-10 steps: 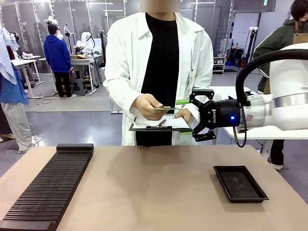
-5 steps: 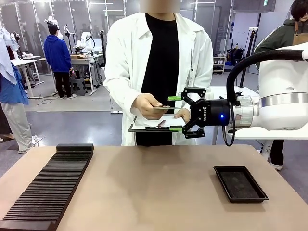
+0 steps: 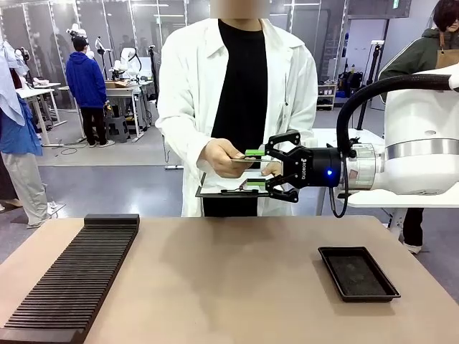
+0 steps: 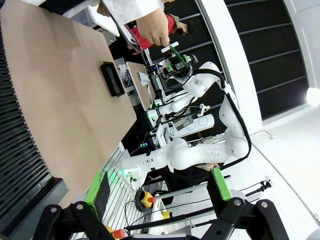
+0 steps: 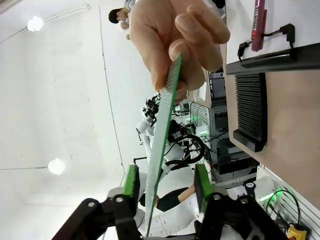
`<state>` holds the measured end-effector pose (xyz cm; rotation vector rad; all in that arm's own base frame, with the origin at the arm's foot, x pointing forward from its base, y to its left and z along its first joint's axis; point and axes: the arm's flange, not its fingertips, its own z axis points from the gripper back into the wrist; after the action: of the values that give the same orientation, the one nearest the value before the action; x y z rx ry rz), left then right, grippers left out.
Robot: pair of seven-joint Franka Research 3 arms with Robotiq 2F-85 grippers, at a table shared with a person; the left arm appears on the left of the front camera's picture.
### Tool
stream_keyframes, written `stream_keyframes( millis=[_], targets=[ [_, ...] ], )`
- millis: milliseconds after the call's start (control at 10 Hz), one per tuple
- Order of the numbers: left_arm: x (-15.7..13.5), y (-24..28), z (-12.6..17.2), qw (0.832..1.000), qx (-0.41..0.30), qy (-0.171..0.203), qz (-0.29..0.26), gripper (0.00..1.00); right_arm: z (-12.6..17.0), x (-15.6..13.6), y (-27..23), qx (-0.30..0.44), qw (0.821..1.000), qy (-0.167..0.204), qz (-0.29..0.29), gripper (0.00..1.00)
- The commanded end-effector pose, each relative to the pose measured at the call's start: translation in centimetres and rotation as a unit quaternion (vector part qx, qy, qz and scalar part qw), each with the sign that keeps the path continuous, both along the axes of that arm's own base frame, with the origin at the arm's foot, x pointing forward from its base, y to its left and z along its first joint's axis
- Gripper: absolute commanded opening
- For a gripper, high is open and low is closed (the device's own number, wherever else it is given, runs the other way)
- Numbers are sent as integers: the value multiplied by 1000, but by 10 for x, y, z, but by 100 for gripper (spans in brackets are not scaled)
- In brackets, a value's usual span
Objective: Inspect the PCB.
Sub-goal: Pick up the Blank PCB that the human is holding.
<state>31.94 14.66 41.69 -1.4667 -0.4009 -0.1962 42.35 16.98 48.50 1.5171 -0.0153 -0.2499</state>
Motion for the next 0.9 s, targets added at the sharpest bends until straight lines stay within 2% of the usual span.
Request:
stream_keyframes(
  millis=[0,100,200,800],
  targets=[
    [-1,1,1,1000,4,2,-2,100,0,3,5,8,1000,-8,-9,0],
    [-1,1,1,1000,4,2,-2,100,0,3,4,11,1000,-6,-11,5],
    [-1,1,1,1000,4,2,-2,100,0,3,3,12,1000,-6,-13,0],
    [-1,1,1,1000,4,2,-2,100,-2,5,4,12,1000,-2,-14,0]
  ],
)
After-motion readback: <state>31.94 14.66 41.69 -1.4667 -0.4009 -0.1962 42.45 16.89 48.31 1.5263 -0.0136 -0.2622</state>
